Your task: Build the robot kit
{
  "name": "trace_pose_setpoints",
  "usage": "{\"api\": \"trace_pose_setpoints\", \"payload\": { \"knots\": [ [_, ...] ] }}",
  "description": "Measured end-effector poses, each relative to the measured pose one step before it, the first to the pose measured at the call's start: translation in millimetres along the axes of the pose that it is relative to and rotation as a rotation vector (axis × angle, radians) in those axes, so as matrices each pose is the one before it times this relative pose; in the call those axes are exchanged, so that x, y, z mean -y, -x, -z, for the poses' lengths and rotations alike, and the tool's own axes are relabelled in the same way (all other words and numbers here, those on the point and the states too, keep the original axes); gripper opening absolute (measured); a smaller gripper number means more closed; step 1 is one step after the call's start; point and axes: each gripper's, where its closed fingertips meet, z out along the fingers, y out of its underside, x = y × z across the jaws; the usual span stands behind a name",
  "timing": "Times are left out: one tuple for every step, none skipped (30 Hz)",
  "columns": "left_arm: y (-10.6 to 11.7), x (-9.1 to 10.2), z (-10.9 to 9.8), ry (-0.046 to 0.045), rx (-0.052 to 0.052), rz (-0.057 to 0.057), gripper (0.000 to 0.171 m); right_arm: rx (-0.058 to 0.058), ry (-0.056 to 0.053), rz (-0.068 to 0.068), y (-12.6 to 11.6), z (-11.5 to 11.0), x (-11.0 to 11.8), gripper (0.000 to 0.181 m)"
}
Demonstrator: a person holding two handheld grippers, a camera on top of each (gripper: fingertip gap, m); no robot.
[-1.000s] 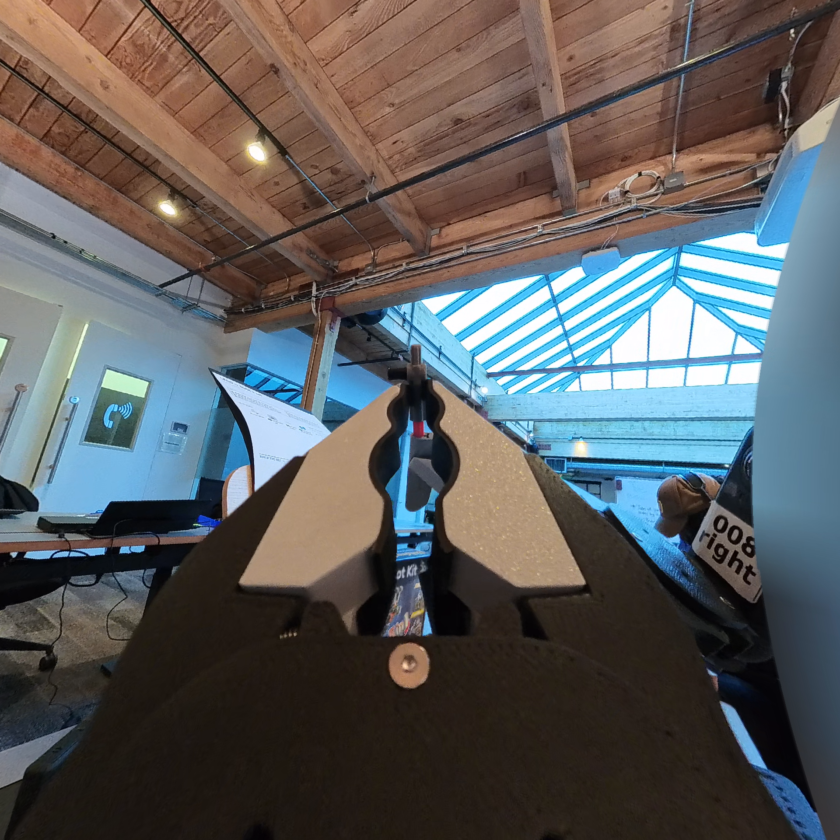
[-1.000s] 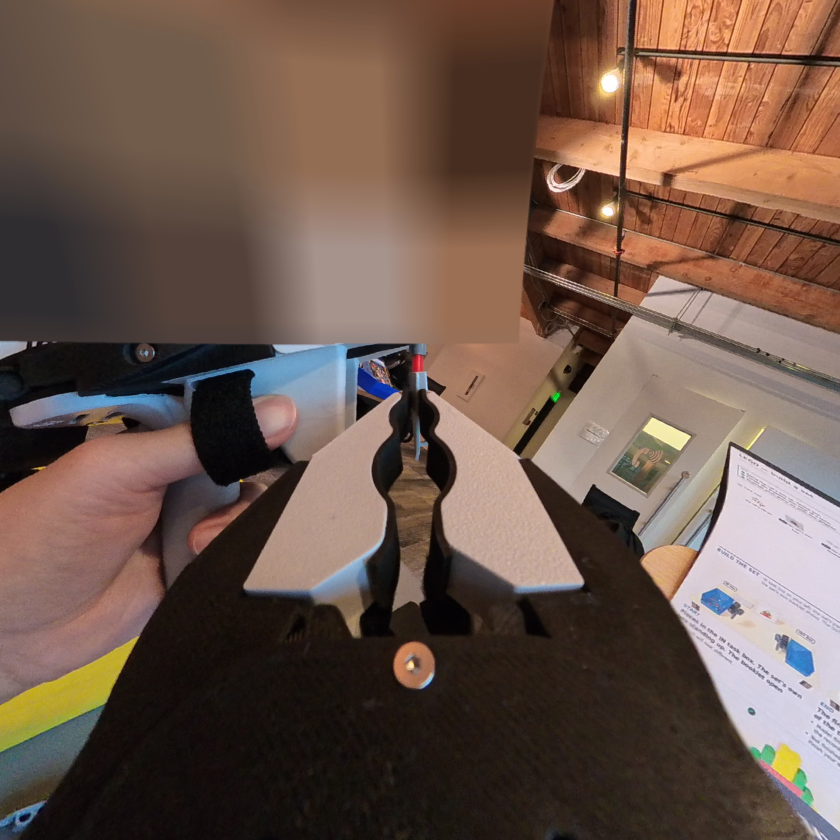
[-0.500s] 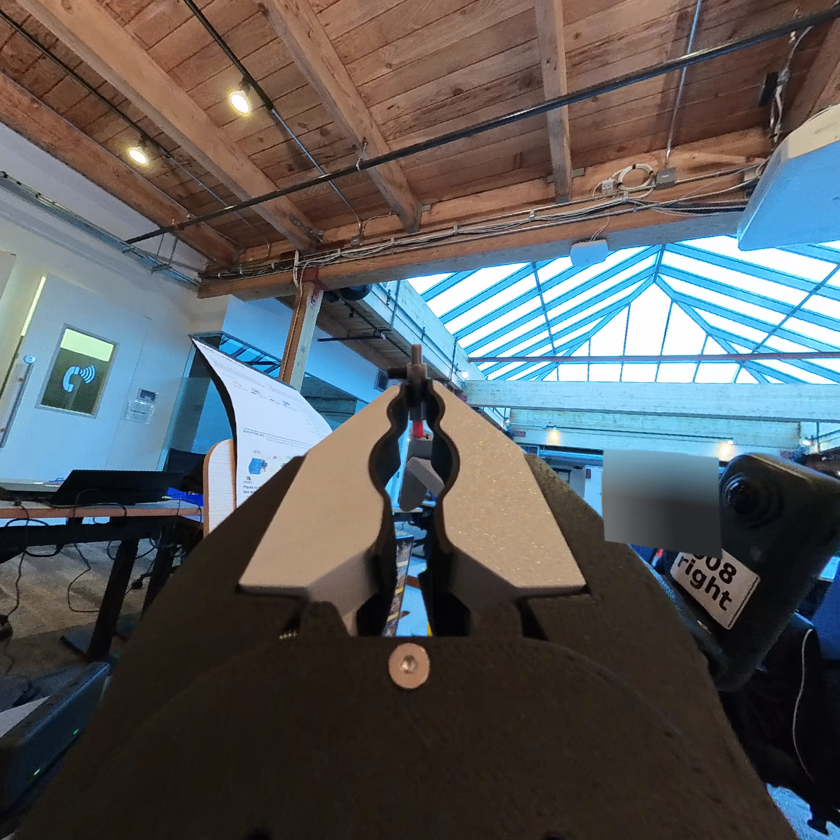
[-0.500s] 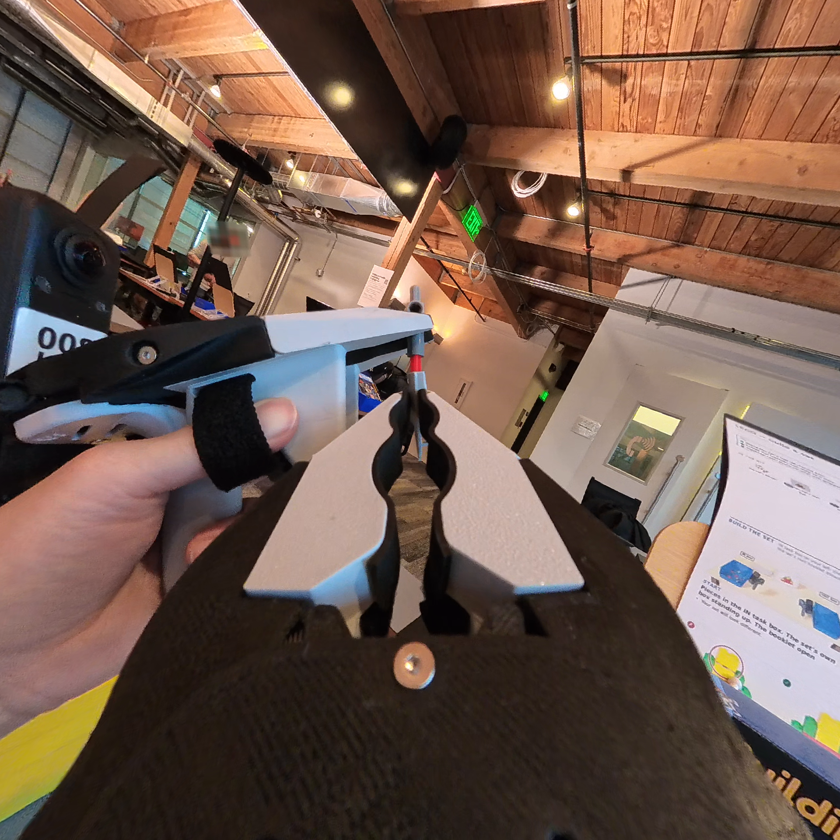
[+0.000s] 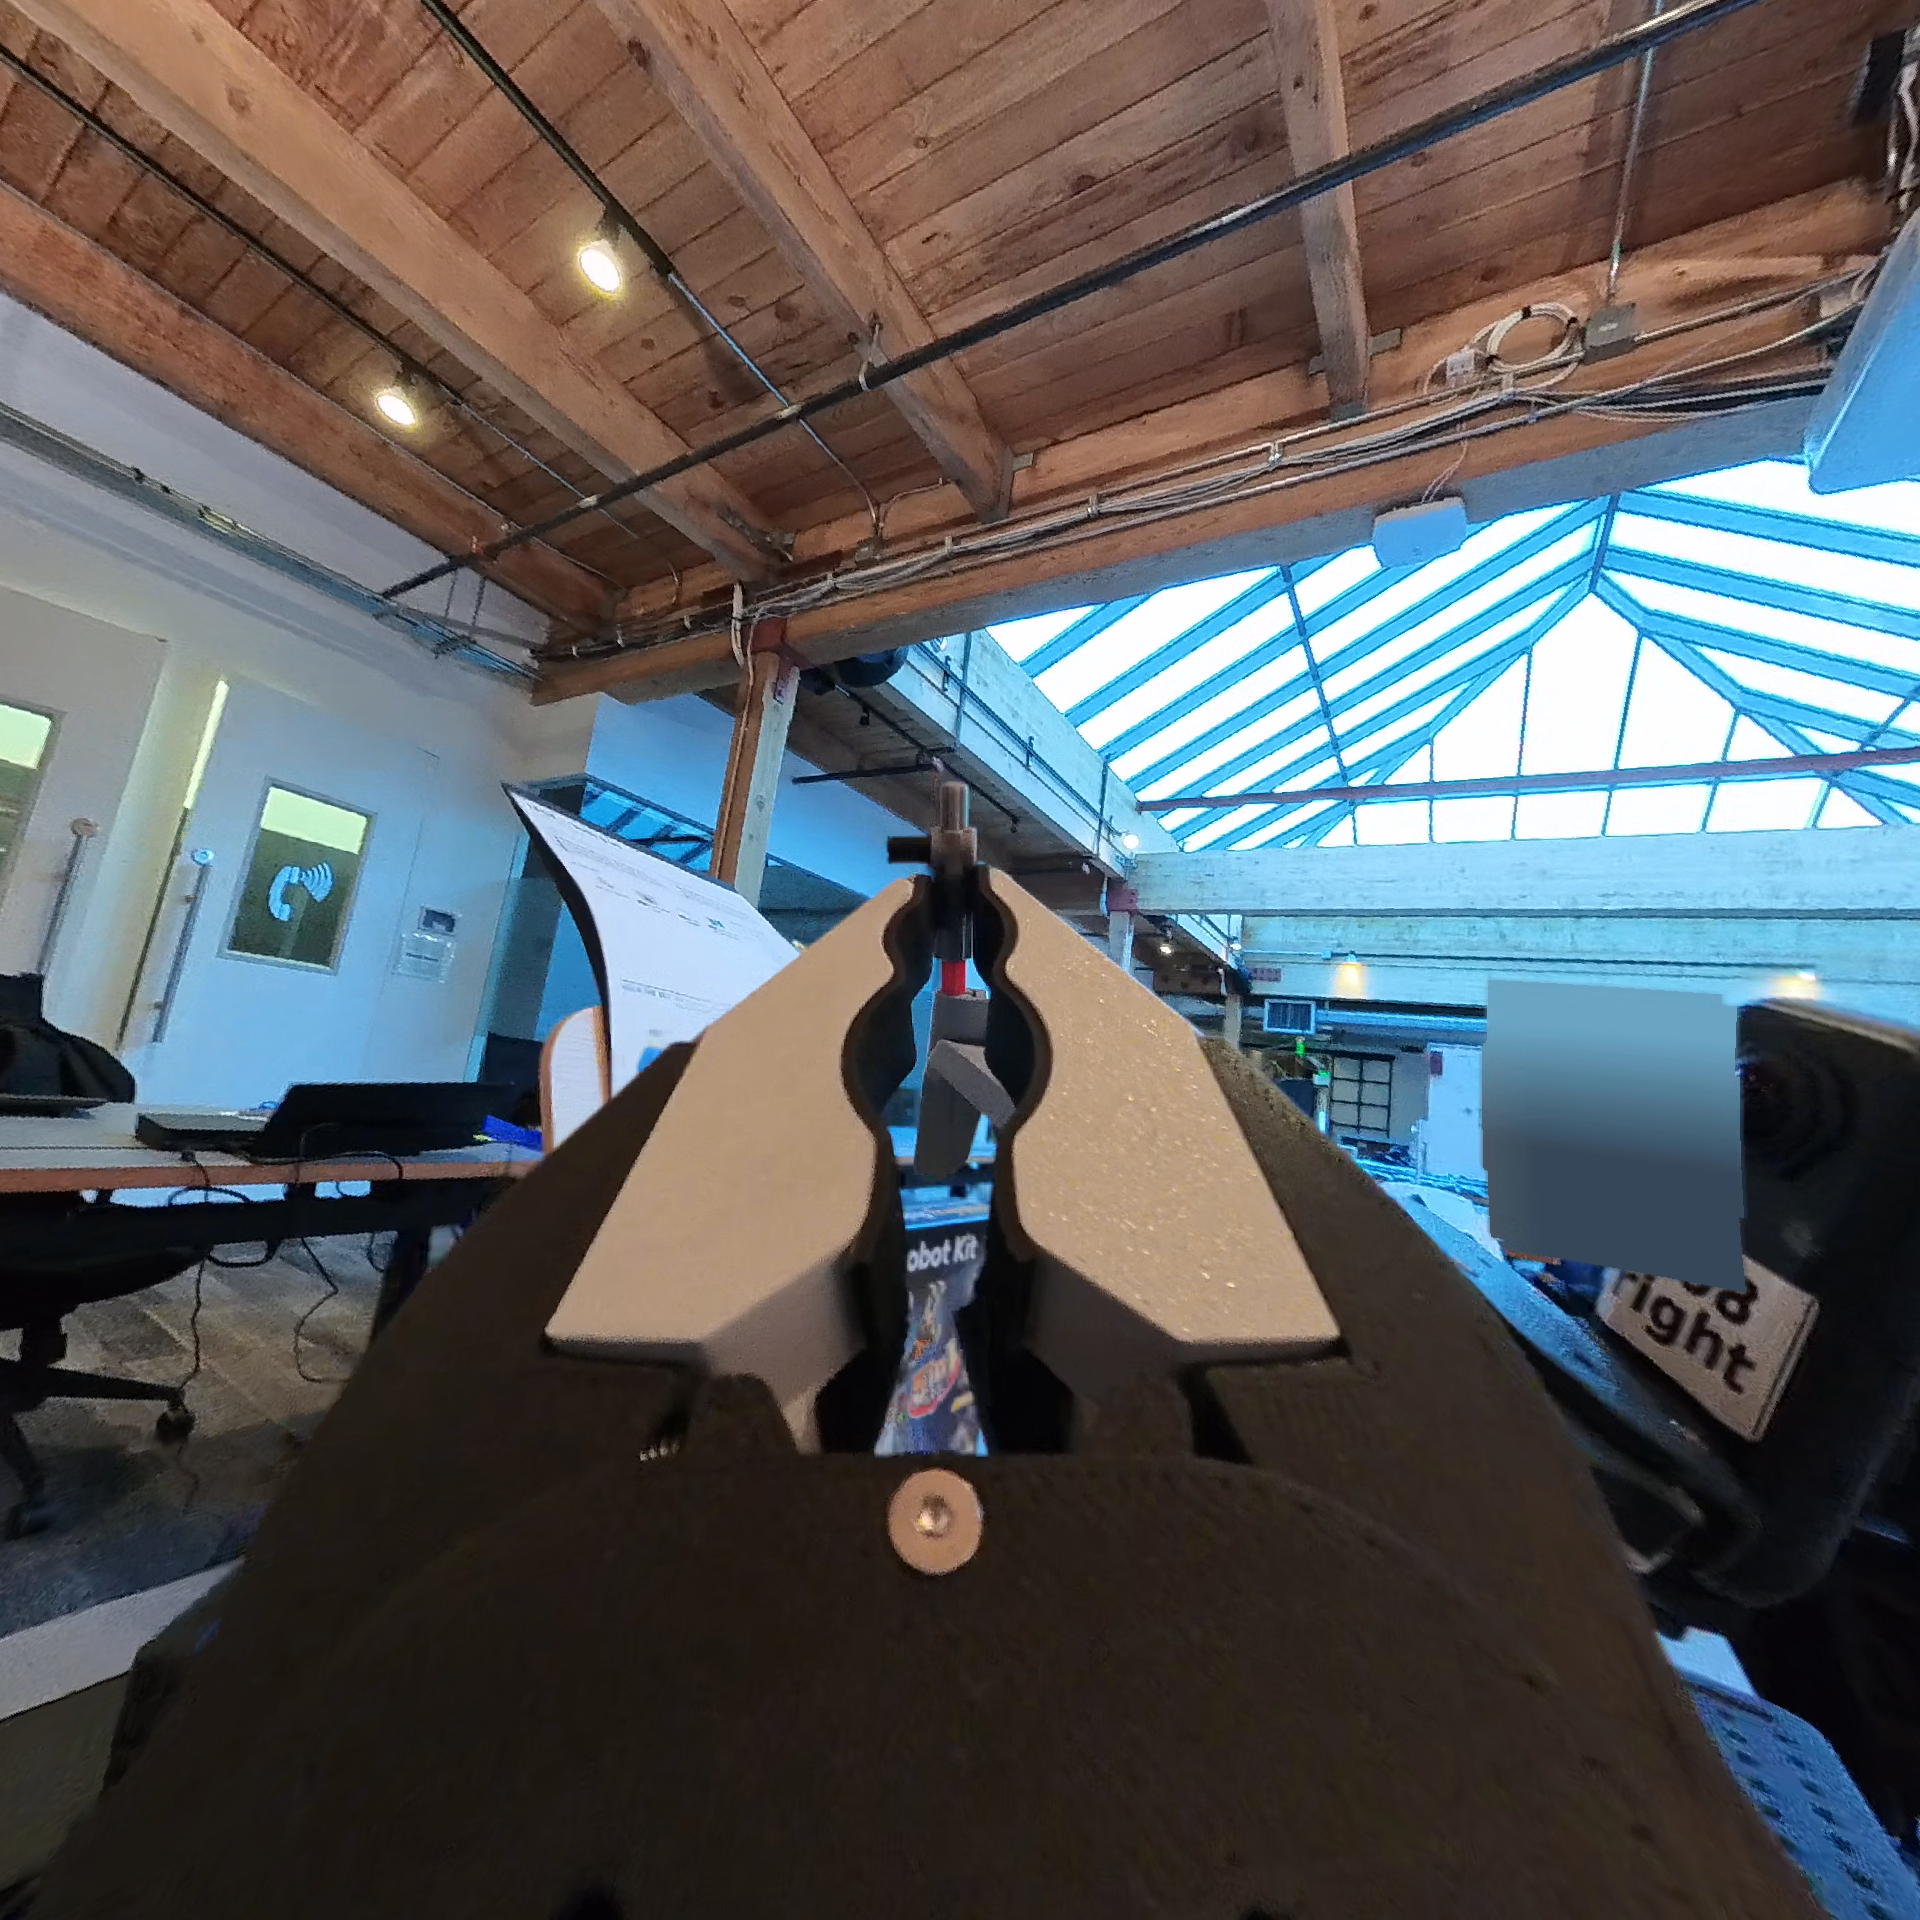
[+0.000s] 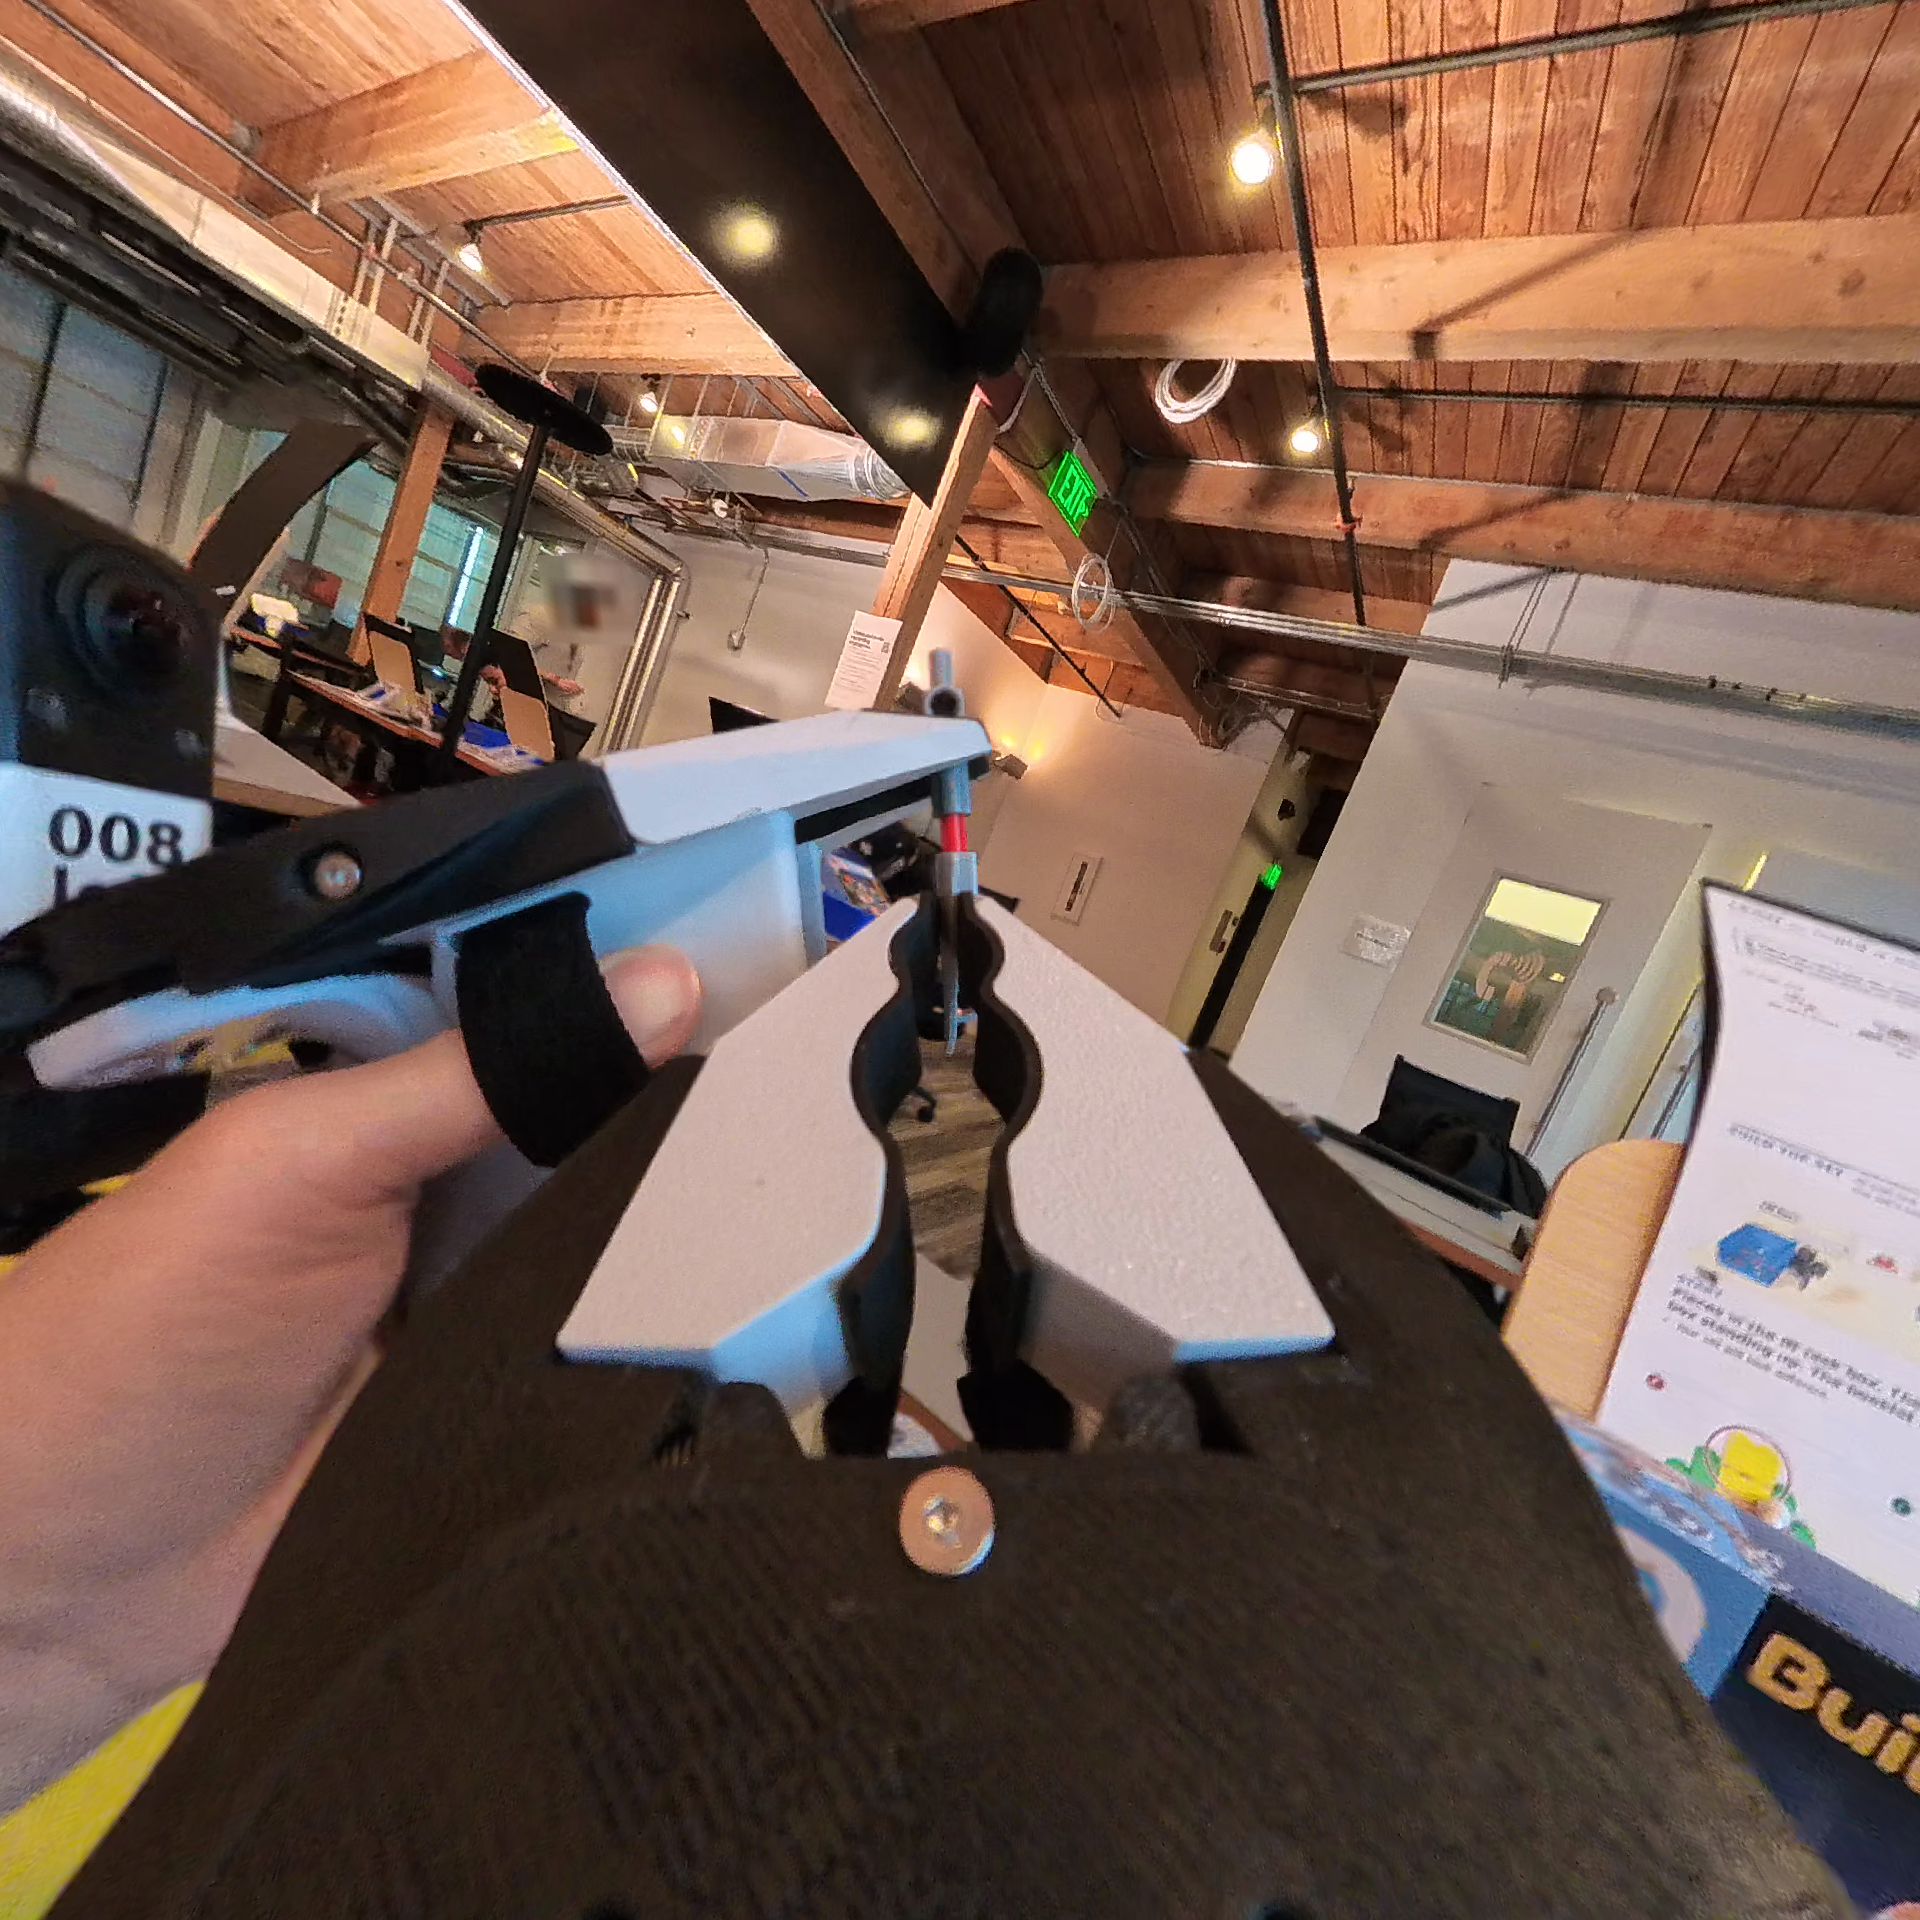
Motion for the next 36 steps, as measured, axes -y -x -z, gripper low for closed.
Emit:
{"api": "trace_pose_setpoints", "payload": {
  "knots": [
    [0.03,-0.15,-0.28,0.00958,-0.0053,0.0111,0.006,0.0008,-0.0026,0.0248,0.13,-0.06,0.14,0.0],
    [-0.1,0.36,0.35,-0.00176,-0.0018,0.0053,0.005,0.0052,-0.0021,0.0219,0.76,-0.04,0.38,0.0],
    [-0.14,0.29,0.1,-0.00365,-0.0009,-0.0002,0.005,0.0045,-0.0024,0.0236,0.19,0.07,0.34,0.0],
    [-0.11,-0.42,-0.31,0.00467,-0.0012,-0.0012,0.005,0.0021,0.0004,0.0209,-0.83,0.12,-0.3,0.0],
    [0.06,-0.13,-0.15,0.00352,-0.0012,-0.0001,0.006,0.0107,-0.0025,0.0134,0.02,-0.04,0.1,0.0],
    [-0.05,0.44,0.06,-0.00018,-0.0032,0.0004,0.005,0.017,-0.0062,0.0109,0.5,-0.11,0.49,0.0],
    [-0.12,-0.37,-0.05,0.00578,-0.0029,-0.001,0.005,0.0097,-0.0008,0.0149,-0.75,0.23,-0.4,0.0],
    [-0.01,-0.69,-0.36,0.00626,-0.0006,-0.0049,0.005,0.0066,0.0003,0.0134,-0.69,0.2,-0.5,0.0],
    [-0.11,-0.19,0.05,-0.001,0.0019,-0.0089,0.005,0.0051,-0.0006,0.0101,-0.1,0.16,-0.01,0.0],
    [-0.44,-0.17,-0.05,-0.00309,0.0023,-0.0078,0.005,-0.0009,0.0003,0.0024,-0.51,0.31,-0.04,0.0],
    [-0.46,0.03,-0.2,-0.003,0.0013,-0.0027,0.005,-0.0009,-0.0024,-0.0049,-0.01,0.12,0.34,0.0],
    [-0.29,0.37,0.11,-0.00309,0.0008,-0.002,0.005,-0.0001,-0.0025,-0.0045,0.33,-0.01,0.46,0.0],
    [-0.19,0.63,0.15,-0.00382,0.0019,-0.0068,0.005,-0.0006,-0.0008,-0.0025,0.42,-0.01,0.49,0.0],
    [-0.29,0.17,0.1,0.00045,0.0032,-0.0125,0.005,-0.0029,-0.0001,-0.0014,0.14,-0.04,0.3,0.0],
    [-0.49,0.21,-0.05,0.00353,0.0021,-0.014,0.005,-0.0012,-0.0026,-0.0043,0.14,0.14,0.42,0.0],
    [-0.58,0.71,0.19,0.00094,0.0017,-0.012,0.005,0.0026,-0.0044,-0.0058,0.47,0.06,0.89,0.0],
    [-0.6,0.47,0.02,-0.00059,0.003,-0.0113,0.005,-0.001,-0.0001,-0.0019,-0.04,-0.01,0.39,0.0],
    [-0.22,-0.2,-0.3,0.00243,0.0021,-0.0088,0.005,-0.0048,0.0011,-0.0001,-0.63,0.04,-0.29,0.0],
    [0.31,-0.54,-0.2,0.00306,0.0016,-0.0029,0.005,-0.0014,0.001,-0.0025,-0.03,-0.18,-0.68,0.0],
    [0.81,-0.46,0.04,0.00093,0.0012,0.005,0.005,0.0023,0.0018,-0.0044,0.15,-0.46,-0.88,0.0],
    [1.08,-1.01,-0.17,0.00331,-0.0005,0.0108,0.005,0.0002,0.0035,-0.0055,-0.34,-0.3,-1.27,0.0],
    [0.88,-1.12,-0.42,0.0061,-0.0012,0.0097,0.005,-0.0003,0.0021,-0.0057,-0.44,-0.08,-1.18,0.0],
    [0.42,-0.68,-0.18,0.00546,0.0004,-0.0011,0.005,0.0002,0.0003,-0.0005,-0.06,-0.07,-0.43,0.0],
    [0.03,-0.33,-0.06,0.00576,0.0043,-0.0148,0.005,-0.0021,0.0019,0.012,-0.01,0.0,-0.03,0.0],
    [-0.55,0.27,-0.02,0.00594,0.0075,-0.0288,0.005,-0.0054,0.0014,0.0216,-0.08,0.24,0.64,0.0],
    [-1.38,0.74,0.13,0.00361,0.0055,-0.0329,0.006,-0.0043,-0.003,0.0197,0.14,0.47,1.42,0.0],
    [-1.73,0.99,0.0,0.0006,0.0019,-0.0229,0.006,-0.0032,-0.0046,0.0131,0.04,0.55,1.57,0.0],
    [-1.42,0.75,-0.04,-0.00043,0.0001,-0.0138,0.006,-0.0027,-0.0015,0.0104,0.05,0.39,1.04,0.0],
    [-0.71,0.37,-0.04,-0.00089,0.0007,-0.0101,0.006,-0.0004,0.0011,0.0061,0.25,0.18,0.44,0.0],
    [-0.25,-0.11,0.21,-0.00191,0.0043,-0.0163,0.006,0.0012,0.0025,0.0004,0.33,-0.06,-0.21,0.0],
    [-0.34,0.07,0.33,-0.00412,0.0044,-0.0188,0.005,0.0009,-0.0008,-0.0065,0.28,0.1,0.13,0.0],
    [-0.68,0.18,0.33,-0.00857,0.0013,-0.012,0.005,0.0002,-0.003,-0.0114,0.21,0.18,0.33,0.0],
    [-0.08,0.16,0.28,-0.00825,-0.0003,0.0078,0.005,0.0028,-0.0006,-0.0132,0.28,-0.07,0.0,0.0],
    [-0.09,0.16,0.15,-0.00951,-0.0057,0.0207,0.005,0.0021,-0.0013,-0.0138,0.05,-0.04,0.05,0.0],
    [0.32,0.05,0.19,-0.00866,-0.005,0.0193,0.006,0.0013,0.0003,-0.0124,0.14,0.0,-0.13,0.0],
    [0.32,0.23,0.43,-0.00975,-0.0036,0.0128,0.005,0.0003,-0.0017,-0.0092,0.19,-0.05,0.09,0.0]
  ]
}}
